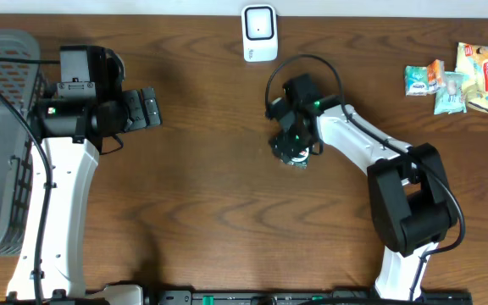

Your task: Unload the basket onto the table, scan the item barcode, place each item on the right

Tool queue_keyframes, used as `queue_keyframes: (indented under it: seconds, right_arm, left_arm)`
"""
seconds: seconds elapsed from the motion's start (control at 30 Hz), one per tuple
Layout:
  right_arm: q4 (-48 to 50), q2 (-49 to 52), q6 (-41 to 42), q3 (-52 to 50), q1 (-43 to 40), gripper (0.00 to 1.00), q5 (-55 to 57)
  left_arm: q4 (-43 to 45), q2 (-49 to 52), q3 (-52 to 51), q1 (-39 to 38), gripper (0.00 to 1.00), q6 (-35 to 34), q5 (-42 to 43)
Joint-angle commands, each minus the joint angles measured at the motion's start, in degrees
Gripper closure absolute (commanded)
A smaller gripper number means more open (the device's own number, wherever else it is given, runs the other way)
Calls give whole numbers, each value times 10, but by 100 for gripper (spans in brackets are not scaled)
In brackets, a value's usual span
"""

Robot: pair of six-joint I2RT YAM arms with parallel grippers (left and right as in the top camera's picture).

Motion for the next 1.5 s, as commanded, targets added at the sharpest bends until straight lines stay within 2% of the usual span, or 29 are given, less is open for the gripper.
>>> queue_keyframes:
  seconds: [0.0,0.03,0.1,0.13,0.2,0.27,0.43,0.47,0.57,0.6,0.67,0.73,0.93,1.47]
  right_arm:
    - [-29,0,126,58,-10,9,61]
    - [-41,0,164,68,-15,9,61]
    - [-56,0,229,73,-22,1,61]
    - [-59,0,244,73,-23,1,61]
    - [-92,0,334,73,-33,1,61]
    - [-111,0,388,73,-37,1,60]
    - [-131,0,412,72,-33,1,25]
    - [-134,0,412,71,-29,13,30]
    - [-132,1,439,64,-24,17,35]
    - [-135,1,476,63,-23,27,38]
    - [-140,1,535,61,-23,15,49]
    - [-141,1,560,60,-23,12,49]
    - [-140,1,564,60,-10,1,50]
    - [-143,1,581,60,23,1,58]
  left_arm:
    - [-2,0,1,2,2,1,-5]
    - [-2,0,1,2,2,1,-5]
    - [-2,0,1,2,3,1,-5]
    - [-2,0,1,2,2,1,-5]
    - [-2,0,1,2,2,1,-5]
    - [-2,0,1,2,2,1,-5]
    - [-2,0,1,2,2,1,-5]
    - [-2,0,1,2,2,1,-5]
    - [-2,0,1,2,2,1,-5]
    - [-2,0,1,2,3,1,-5]
    - [-2,0,1,2,2,1,-5]
    - [-2,0,1,2,3,1,-5]
    - [-2,0,1,2,2,1,-5]
    - [-2,0,1,2,2,1,-5]
